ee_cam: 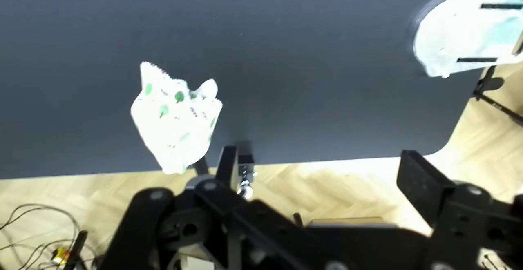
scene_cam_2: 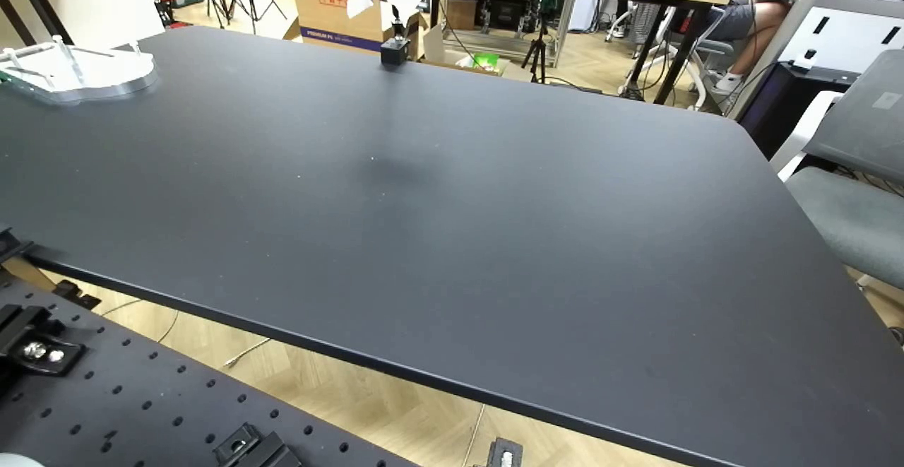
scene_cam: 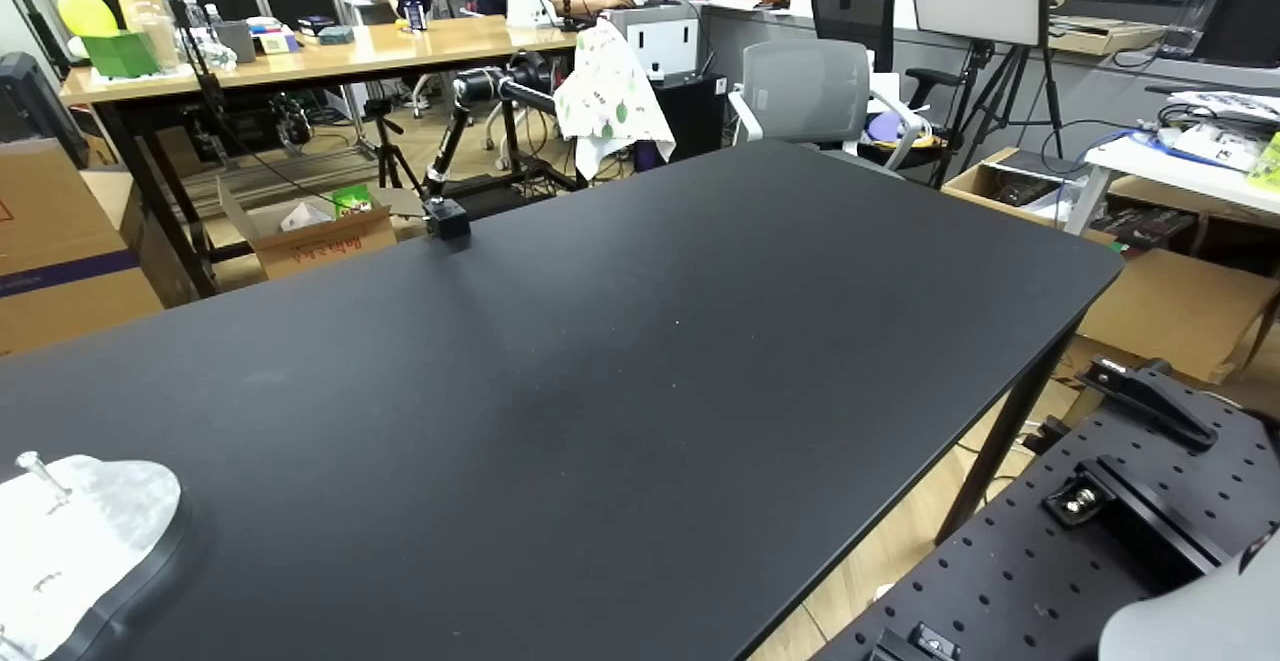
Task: Unhang the white cloth from the black stand
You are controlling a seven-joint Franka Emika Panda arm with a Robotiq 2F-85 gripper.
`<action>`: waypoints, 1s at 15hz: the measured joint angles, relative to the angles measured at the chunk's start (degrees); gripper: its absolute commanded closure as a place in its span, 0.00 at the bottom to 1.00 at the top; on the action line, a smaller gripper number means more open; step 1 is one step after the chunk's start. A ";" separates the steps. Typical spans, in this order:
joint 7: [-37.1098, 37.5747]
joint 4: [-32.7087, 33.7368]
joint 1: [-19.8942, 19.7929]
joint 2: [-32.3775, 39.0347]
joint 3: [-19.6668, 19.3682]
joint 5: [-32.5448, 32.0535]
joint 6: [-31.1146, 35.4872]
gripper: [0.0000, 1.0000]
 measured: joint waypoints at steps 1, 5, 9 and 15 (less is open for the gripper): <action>-0.09 -0.12 -1.02 0.41 -0.03 -2.62 2.36 0.00; -1.29 -0.25 -4.57 3.30 -0.61 -10.22 8.69 0.00; -5.58 1.01 -5.51 7.85 -2.34 -12.20 9.36 0.00; -13.80 5.13 -5.55 16.32 -4.89 -12.04 5.51 0.00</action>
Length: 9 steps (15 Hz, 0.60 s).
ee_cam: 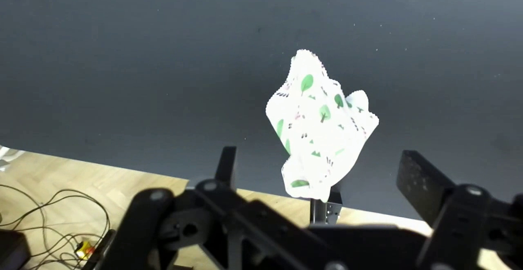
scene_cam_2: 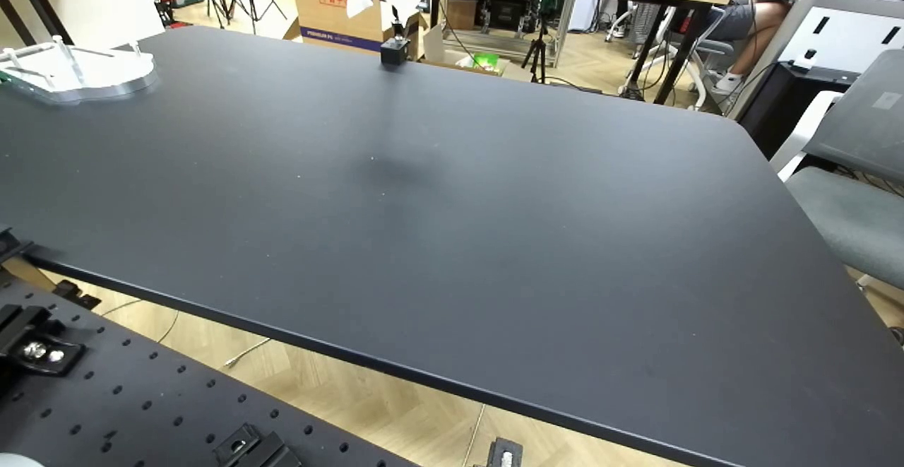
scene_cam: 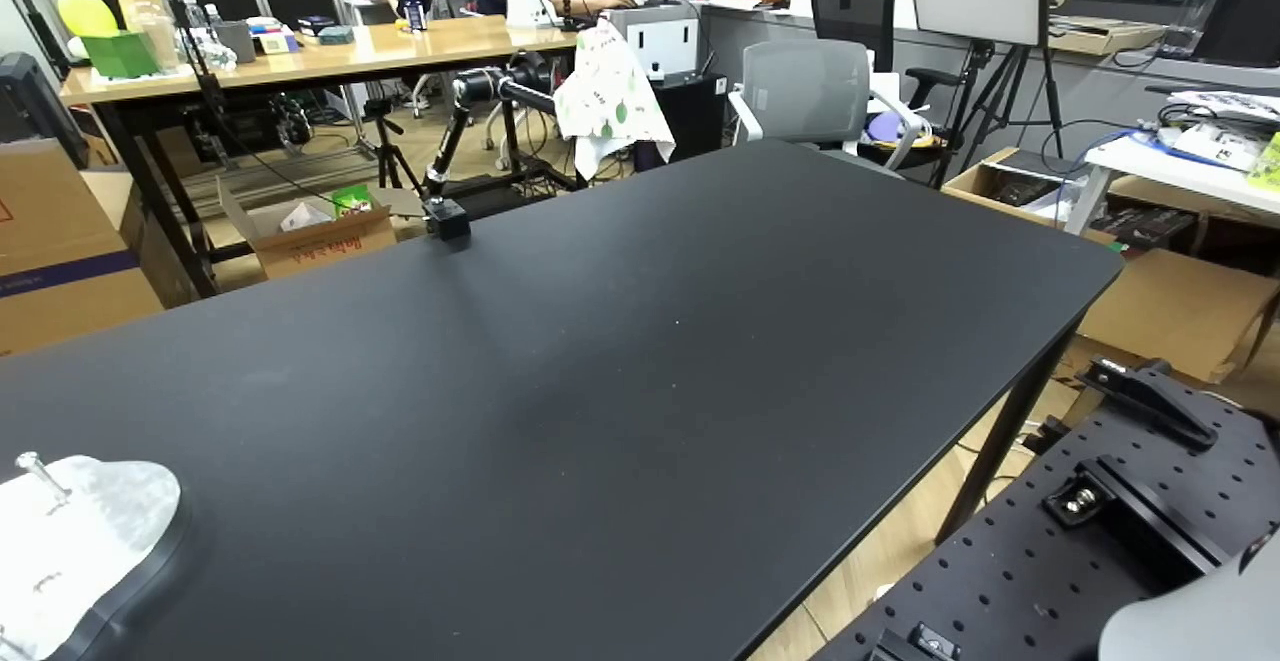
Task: Unhang the white cloth from the black stand
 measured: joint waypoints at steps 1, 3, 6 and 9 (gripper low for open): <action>-0.81 0.73 0.00 1.20 -0.03 0.04 -0.30 0.00; -1.97 2.28 0.08 3.48 0.10 0.14 -0.45 0.00; -2.37 4.56 0.29 6.37 0.54 0.33 -0.79 0.00; -2.32 7.34 0.38 8.96 0.89 2.23 -3.93 0.00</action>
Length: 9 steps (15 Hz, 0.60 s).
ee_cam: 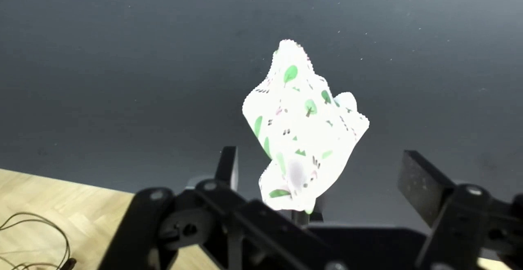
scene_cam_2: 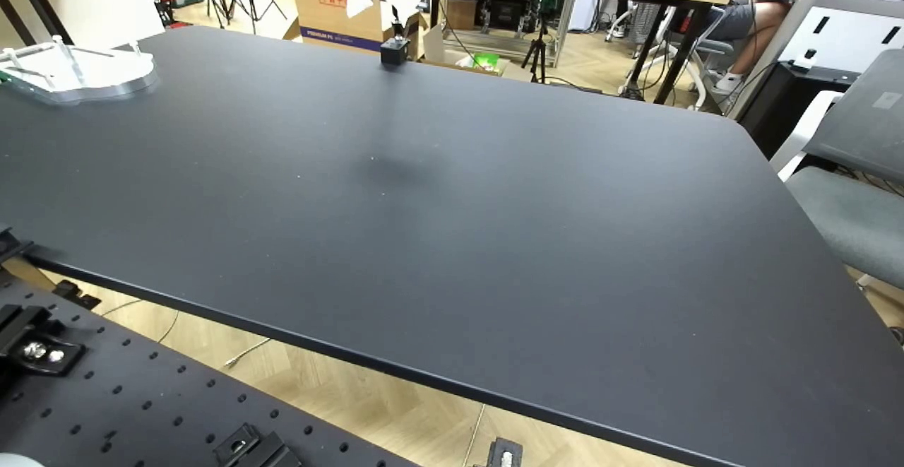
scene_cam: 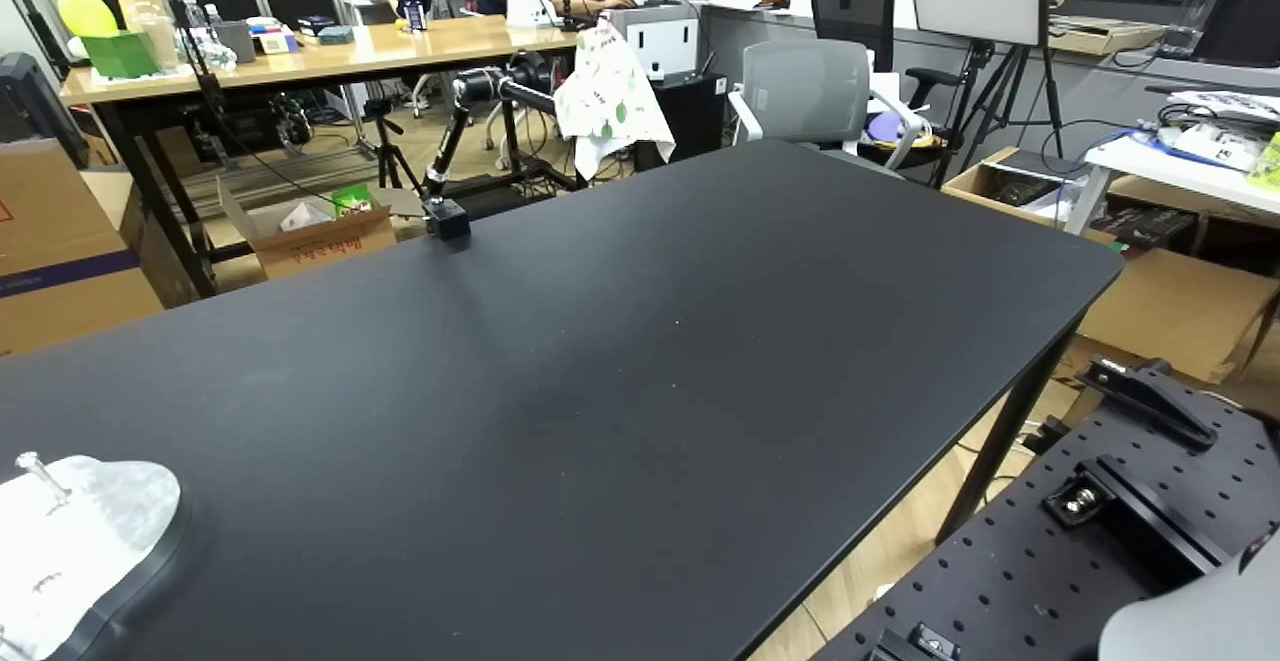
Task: Unhang the white cloth from the black stand
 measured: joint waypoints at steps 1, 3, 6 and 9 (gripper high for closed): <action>-0.04 0.41 0.00 0.49 0.05 0.15 -0.30 0.00; -0.04 0.24 0.00 0.63 0.07 0.12 -0.10 0.00; -0.05 0.24 0.00 0.63 0.09 0.12 -0.08 0.00; 0.01 -0.03 0.00 1.14 0.16 -3.14 2.72 0.00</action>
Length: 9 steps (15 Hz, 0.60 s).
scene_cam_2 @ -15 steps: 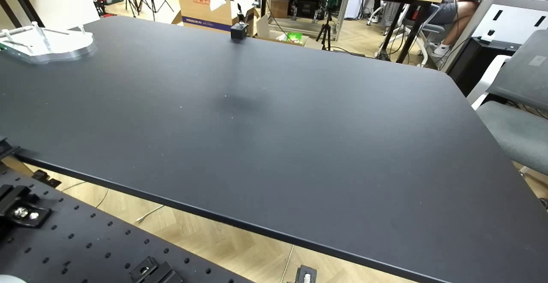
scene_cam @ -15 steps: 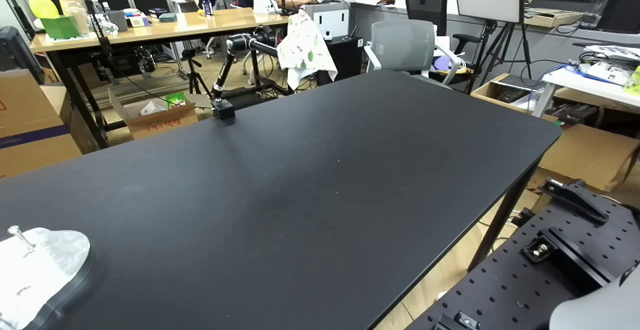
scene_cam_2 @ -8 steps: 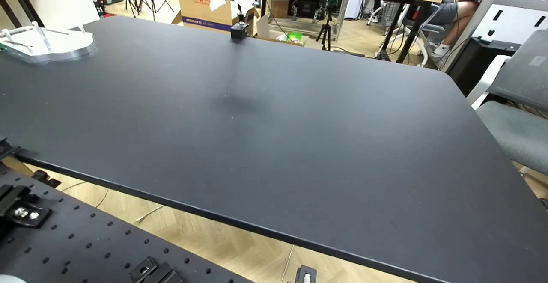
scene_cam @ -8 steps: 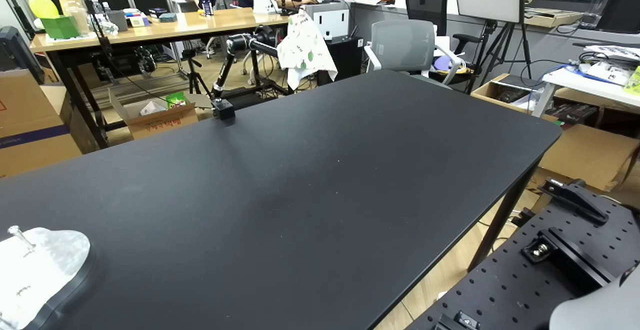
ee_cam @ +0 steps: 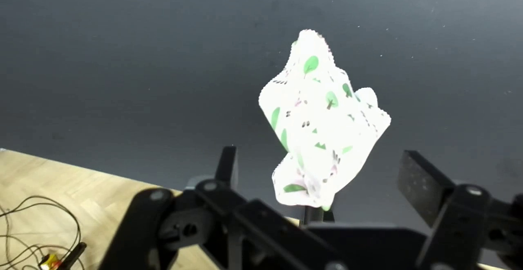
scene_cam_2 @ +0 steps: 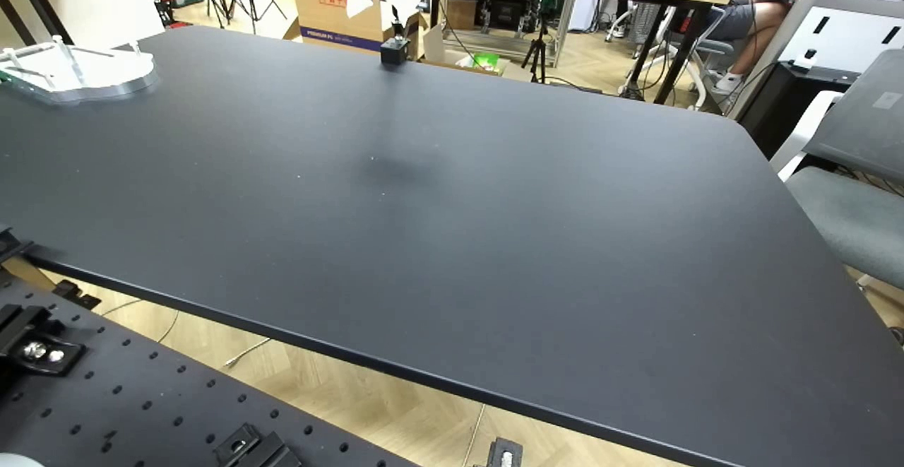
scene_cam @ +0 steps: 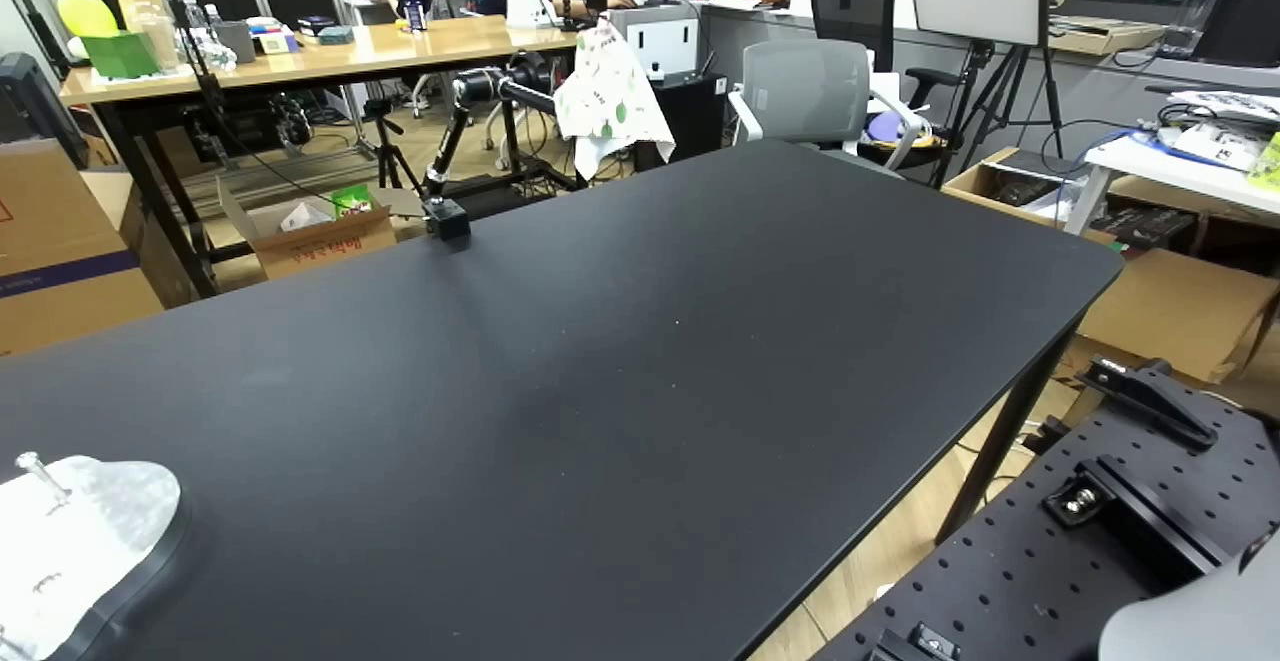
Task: Unhang the white cloth from the black stand
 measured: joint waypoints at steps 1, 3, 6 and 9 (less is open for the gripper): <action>-0.02 -0.08 0.00 0.58 0.02 -1.26 1.29 0.00; -0.05 -0.14 0.00 2.22 0.05 -3.13 3.88 0.00; -0.45 -0.12 0.01 5.08 0.24 -3.62 6.94 0.25; -1.44 -0.02 0.03 7.21 1.04 -3.24 8.28 0.40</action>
